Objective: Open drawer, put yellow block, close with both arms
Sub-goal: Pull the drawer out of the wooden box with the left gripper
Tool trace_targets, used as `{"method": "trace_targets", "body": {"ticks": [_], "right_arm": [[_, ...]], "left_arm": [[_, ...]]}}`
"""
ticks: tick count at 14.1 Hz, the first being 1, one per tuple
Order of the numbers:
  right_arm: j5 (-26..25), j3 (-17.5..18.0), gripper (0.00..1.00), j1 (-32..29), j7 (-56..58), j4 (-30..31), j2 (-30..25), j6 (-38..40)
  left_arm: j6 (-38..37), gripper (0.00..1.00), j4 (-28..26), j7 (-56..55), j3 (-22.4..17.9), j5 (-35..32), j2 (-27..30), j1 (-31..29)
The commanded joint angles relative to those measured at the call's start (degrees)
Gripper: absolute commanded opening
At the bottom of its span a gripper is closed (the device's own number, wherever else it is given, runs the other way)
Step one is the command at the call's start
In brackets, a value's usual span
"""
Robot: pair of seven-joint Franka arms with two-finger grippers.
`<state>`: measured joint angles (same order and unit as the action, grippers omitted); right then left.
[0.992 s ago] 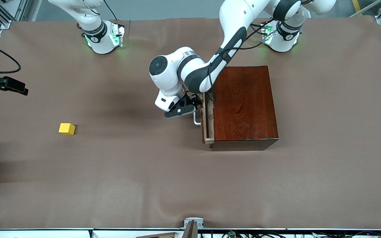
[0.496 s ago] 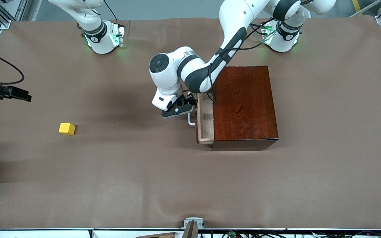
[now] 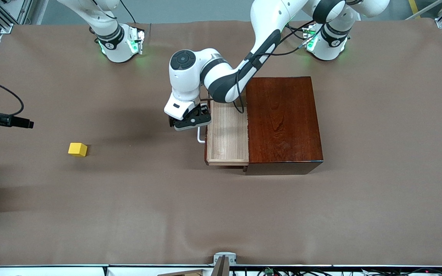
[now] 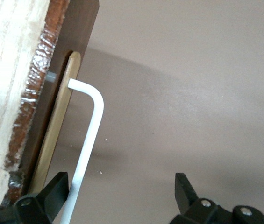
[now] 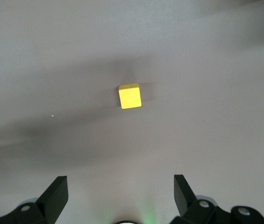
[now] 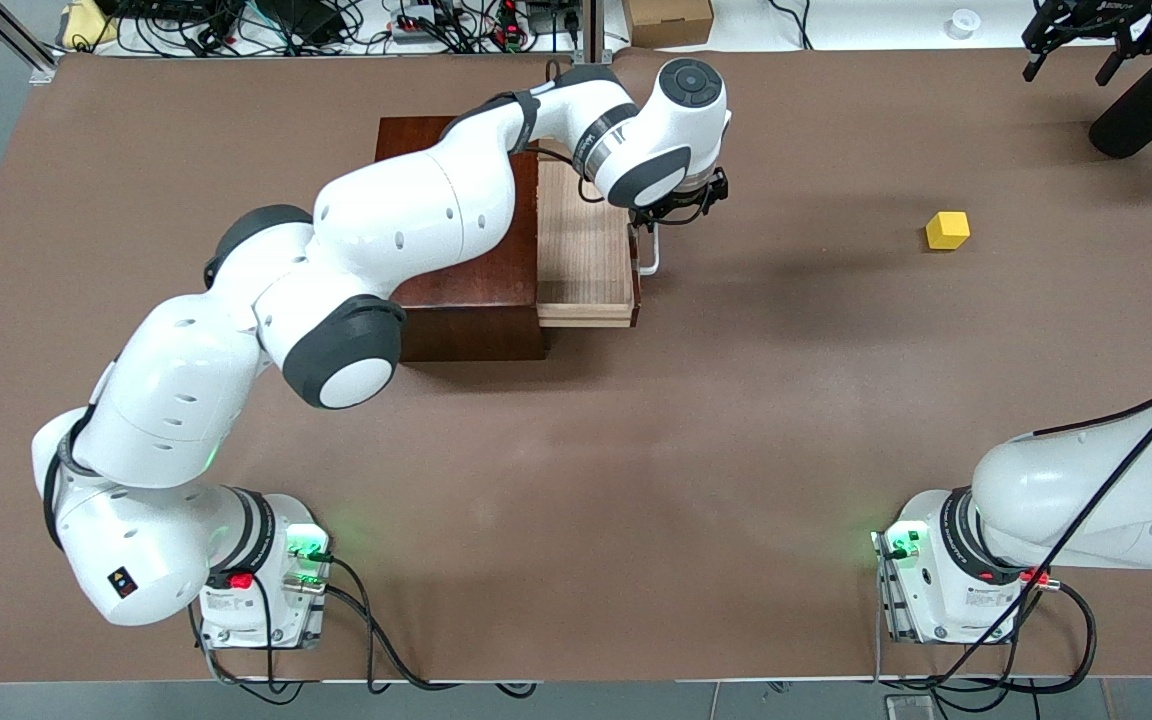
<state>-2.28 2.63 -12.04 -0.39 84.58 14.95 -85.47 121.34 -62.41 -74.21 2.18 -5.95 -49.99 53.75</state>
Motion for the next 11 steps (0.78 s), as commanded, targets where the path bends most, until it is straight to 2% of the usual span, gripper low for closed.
{"method": "trace_targets", "body": {"ticks": [1, 6, 9, 11], "right_arm": [[0.26, 0.80, 1.00, -1.32, 0.12, -1.27, 1.84, -2.93], [0.35, 0.89, 1.00, -2.11, 0.21, 0.14, 3.68, -4.53], [0.52, 0.89, 1.00, -2.55, -0.05, 3.20, 4.12, -7.50], [0.52, 0.89, 1.00, -2.99, 0.30, 6.98, 4.04, -11.37]], "left_arm": [[-3.29, 1.00, 2.03, -0.67, -0.25, 1.38, 0.85, 0.04], [-10.14, 1.00, 1.94, -0.50, -1.30, 1.30, 6.03, -1.62], [-15.94, 1.00, 1.50, 0.20, -1.83, 0.68, 14.01, -4.43], [-20.93, 1.00, 0.36, 5.53, -1.74, 0.85, 19.19, -8.03]]}}
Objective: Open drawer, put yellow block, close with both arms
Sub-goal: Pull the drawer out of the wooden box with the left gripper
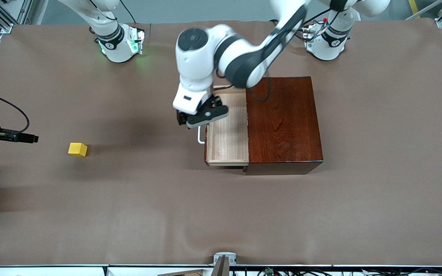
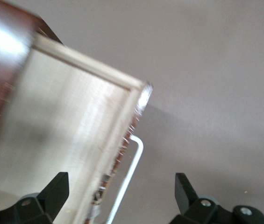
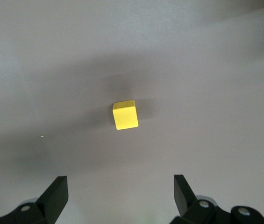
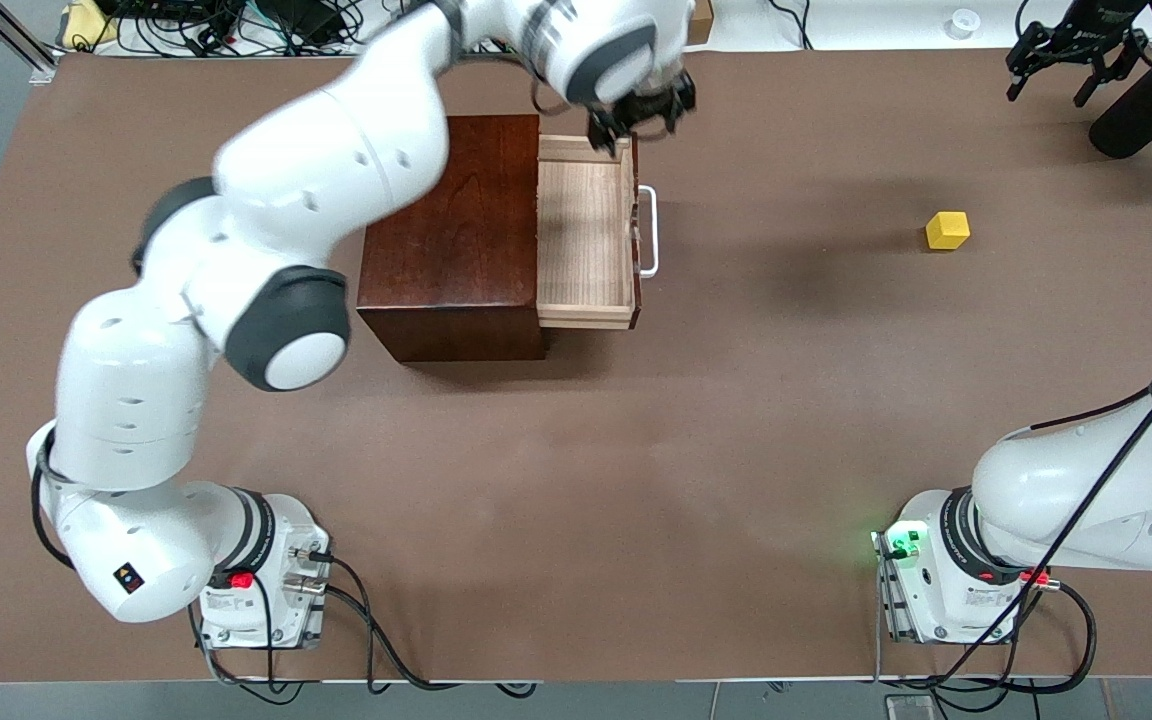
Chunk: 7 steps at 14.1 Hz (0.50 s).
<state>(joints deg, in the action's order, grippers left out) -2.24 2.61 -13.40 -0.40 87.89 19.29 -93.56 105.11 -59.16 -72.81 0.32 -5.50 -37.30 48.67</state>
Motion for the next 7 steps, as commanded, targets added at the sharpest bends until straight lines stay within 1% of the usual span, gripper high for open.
{"method": "trace_targets", "body": {"ticks": [1, 4, 7], "right_arm": [[0.48, 0.91, 1.00, -1.72, 0.31, 5.18, -0.22, -4.51], [0.48, 0.91, 1.00, -1.81, 0.31, 9.66, -0.22, -9.35], [0.48, 0.91, 1.00, -1.81, 0.31, 11.34, 1.00, -10.32]], "left_arm": [[-8.05, 1.00, -3.33, 7.91, 0.47, 1.10, 8.98, -5.49], [-12.64, 1.00, -3.60, 15.48, 0.64, 1.37, 13.21, -11.47], [-19.57, 1.00, -3.60, 20.85, 0.64, 1.37, 17.42, -16.92]]}}
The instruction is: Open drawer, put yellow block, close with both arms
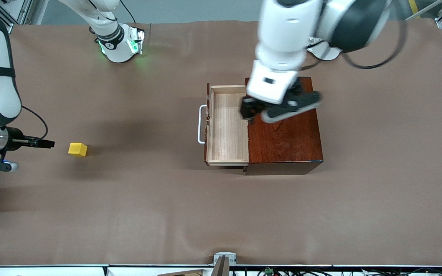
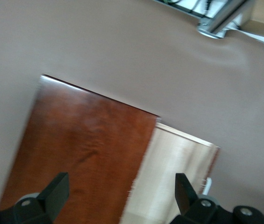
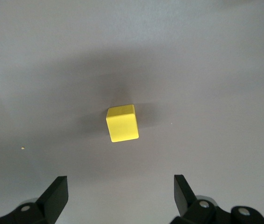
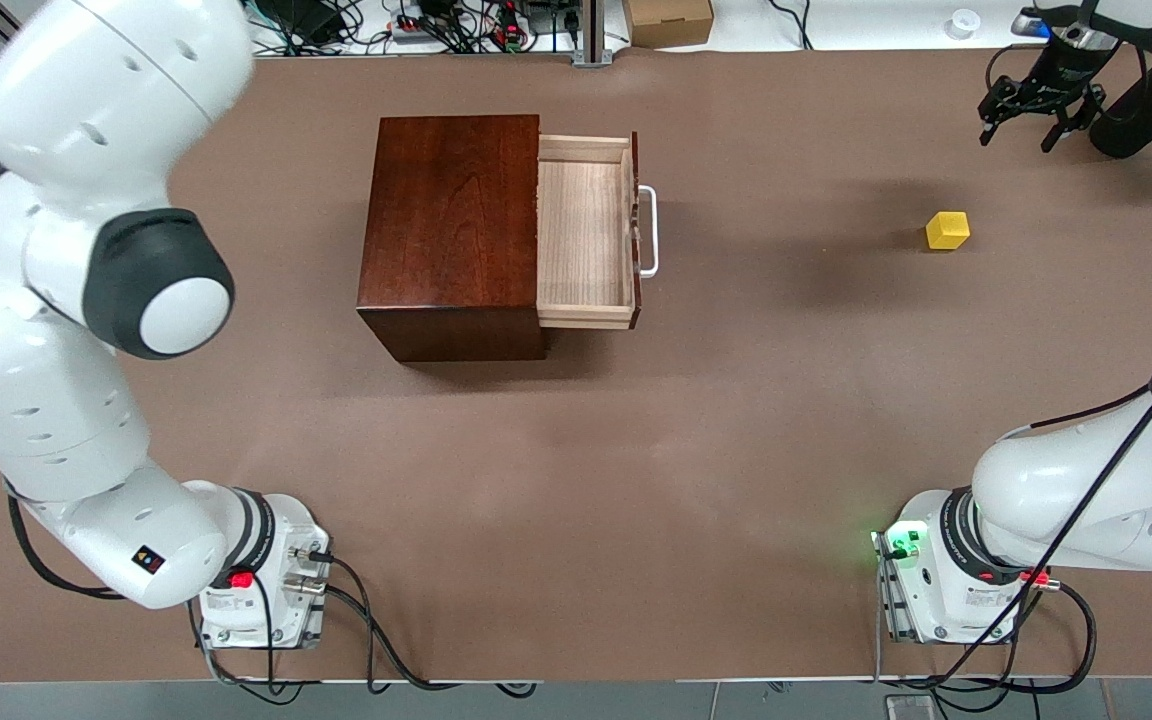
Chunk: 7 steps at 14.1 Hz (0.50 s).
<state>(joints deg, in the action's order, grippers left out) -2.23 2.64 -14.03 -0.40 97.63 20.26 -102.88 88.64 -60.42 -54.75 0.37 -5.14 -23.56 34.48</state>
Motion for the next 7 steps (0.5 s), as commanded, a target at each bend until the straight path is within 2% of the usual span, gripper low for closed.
{"method": "trace_targets", "body": {"ticks": [1, 5, 7], "right_arm": [[0.56, 0.88, 1.00, -1.79, 0.31, 3.25, 0.04, -3.09], [0.48, 0.88, 1.00, -2.84, 2.32, 9.76, 0.13, -12.06], [0.56, 0.88, 1.00, -3.20, 4.26, 13.27, 0.13, -17.15]], "left_arm": [[-5.03, 1.00, -2.33, 6.55, 0.69, 1.27, 4.83, -5.01], [-12.07, 1.00, -2.86, 21.32, 0.60, 1.36, 9.67, -14.15], [-12.35, 1.00, -6.01, 26.69, 0.60, 1.45, 13.00, -18.29]]}}
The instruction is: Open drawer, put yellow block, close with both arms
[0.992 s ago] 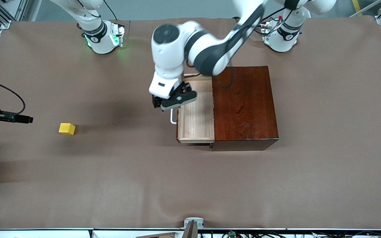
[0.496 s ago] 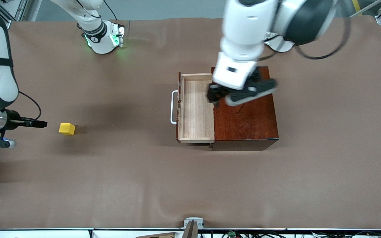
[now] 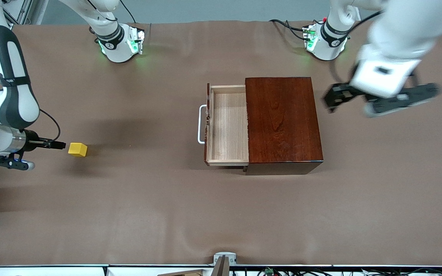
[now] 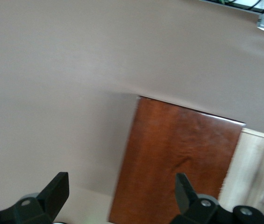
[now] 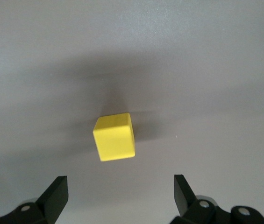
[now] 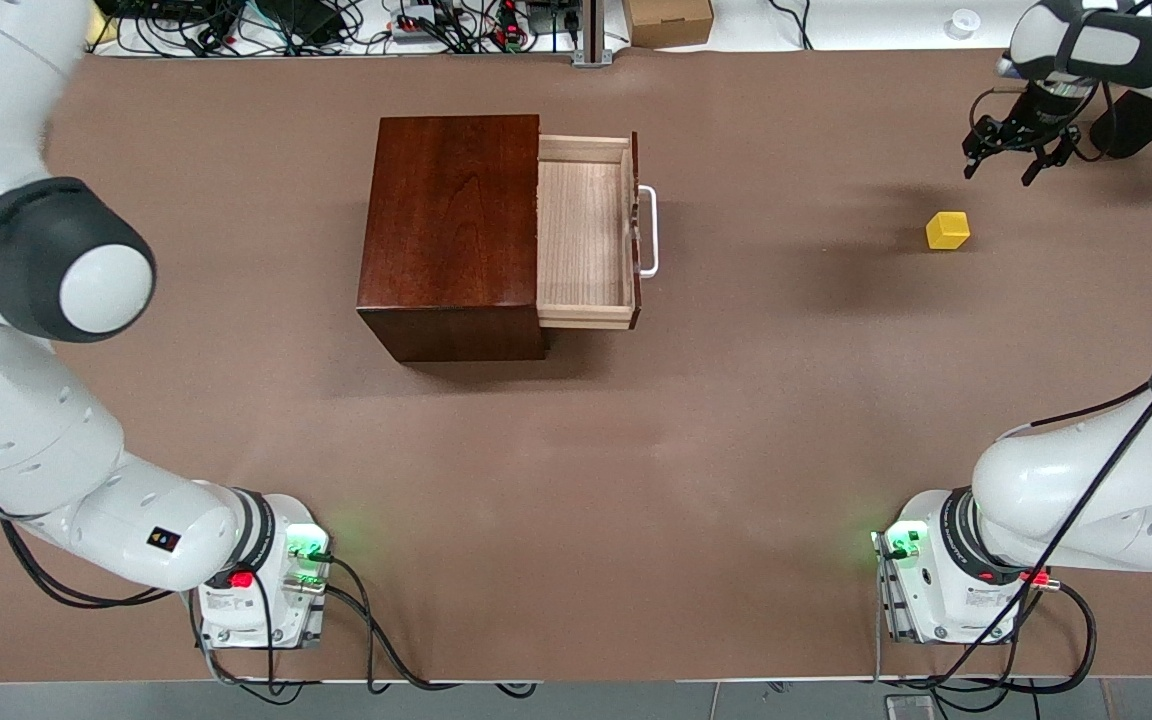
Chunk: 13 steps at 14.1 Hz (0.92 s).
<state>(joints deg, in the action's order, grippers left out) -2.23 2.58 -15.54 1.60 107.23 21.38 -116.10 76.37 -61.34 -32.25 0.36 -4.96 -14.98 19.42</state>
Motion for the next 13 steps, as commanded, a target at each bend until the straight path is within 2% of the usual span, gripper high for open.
{"method": "trace_targets", "body": {"ticks": [1, 3, 9, 11, 12, 13], "right_arm": [[0.56, 0.93, 1.00, -1.77, 2.44, 5.43, -0.99, -6.39], [0.56, 0.93, 1.00, -1.86, 2.62, 8.33, -0.73, -11.23], [0.47, 0.93, 1.00, -1.69, 3.41, 12.82, 1.64, -21.16], [0.56, 1.02, 1.00, -1.60, 3.41, 14.05, 2.87, -24.95], [0.56, 1.11, 0.98, -1.42, 3.41, 14.14, 3.05, -25.05], [0.56, 1.02, 0.83, -1.34, 3.50, 14.32, 3.05, -24.96]], "left_arm": [[-0.08, 1.00, -7.02, 5.69, 0.60, 1.18, 6.08, -4.64], [0.18, 1.00, -9.93, 9.90, 0.60, 1.18, 8.73, -7.80], [1.32, 1.00, -14.50, 18.60, 0.60, 1.09, 11.19, -12.55], [4.65, 1.00, -19.58, 21.86, 0.60, 1.18, 14.43, -13.35], [6.50, 1.00, -22.31, 22.40, 0.52, 1.09, 16.10, -13.35], [7.21, 1.00, -23.38, 22.40, 0.51, 1.18, 16.82, -13.35]]}}
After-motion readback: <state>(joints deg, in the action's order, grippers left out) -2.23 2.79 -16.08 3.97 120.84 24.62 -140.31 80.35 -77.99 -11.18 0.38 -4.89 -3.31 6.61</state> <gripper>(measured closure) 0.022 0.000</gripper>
